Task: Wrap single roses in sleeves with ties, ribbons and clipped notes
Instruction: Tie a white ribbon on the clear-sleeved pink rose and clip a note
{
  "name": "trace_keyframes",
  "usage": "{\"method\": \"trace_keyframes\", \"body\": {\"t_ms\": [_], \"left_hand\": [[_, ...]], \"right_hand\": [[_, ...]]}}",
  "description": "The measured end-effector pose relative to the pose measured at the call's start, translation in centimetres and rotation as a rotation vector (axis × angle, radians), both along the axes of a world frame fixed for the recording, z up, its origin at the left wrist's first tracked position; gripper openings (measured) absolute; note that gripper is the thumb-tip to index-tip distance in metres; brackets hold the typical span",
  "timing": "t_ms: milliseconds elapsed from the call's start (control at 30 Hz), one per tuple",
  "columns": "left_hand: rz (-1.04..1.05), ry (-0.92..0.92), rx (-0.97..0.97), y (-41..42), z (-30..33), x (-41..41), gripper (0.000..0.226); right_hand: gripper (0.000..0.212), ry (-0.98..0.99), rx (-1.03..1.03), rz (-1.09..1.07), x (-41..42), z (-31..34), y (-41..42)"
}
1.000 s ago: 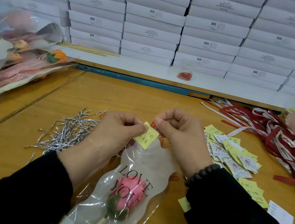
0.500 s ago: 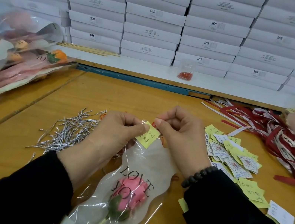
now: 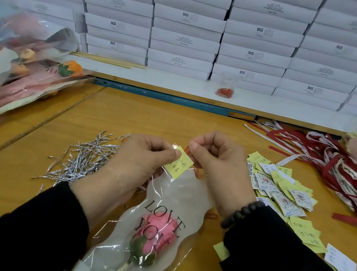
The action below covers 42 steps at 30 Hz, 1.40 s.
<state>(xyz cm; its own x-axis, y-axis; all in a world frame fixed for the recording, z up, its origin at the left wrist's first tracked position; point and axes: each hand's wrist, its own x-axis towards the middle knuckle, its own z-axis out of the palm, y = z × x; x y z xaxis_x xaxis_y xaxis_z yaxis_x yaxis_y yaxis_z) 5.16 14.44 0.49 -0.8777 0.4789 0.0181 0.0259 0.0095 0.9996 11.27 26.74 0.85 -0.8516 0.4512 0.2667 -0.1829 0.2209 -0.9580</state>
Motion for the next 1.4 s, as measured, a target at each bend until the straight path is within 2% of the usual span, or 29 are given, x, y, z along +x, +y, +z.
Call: {"method": "trace_keyframes", "body": {"t_ms": [167,367,500,767,1100,1400], "left_hand": [[-0.014,-0.017,0.036,0.24,0.08,0.11,0.014],[-0.003,-0.051,0.062,0.2,-0.17,-0.02,0.014],[-0.013,-0.074,0.069,0.15,-0.33,-0.04,0.015],[-0.004,-0.094,0.096,0.23,-0.59,-0.11,0.009],[-0.024,-0.098,0.123,0.24,-0.27,0.14,0.033],[0.001,-0.103,0.101,0.19,-0.28,0.18,0.02]], "right_hand": [[0.009,0.0,-0.126,0.024,0.07,-0.08,0.25],[0.016,0.019,-0.005,0.016,-0.11,-0.12,0.07],[0.015,0.039,-0.044,0.012,-0.16,-0.24,0.16],[0.019,0.047,0.031,0.035,-0.08,-0.01,0.15],[0.021,0.039,0.05,0.038,-0.2,-0.13,-0.14],[0.017,0.002,0.092,0.038,-0.17,-0.33,-0.07]]}}
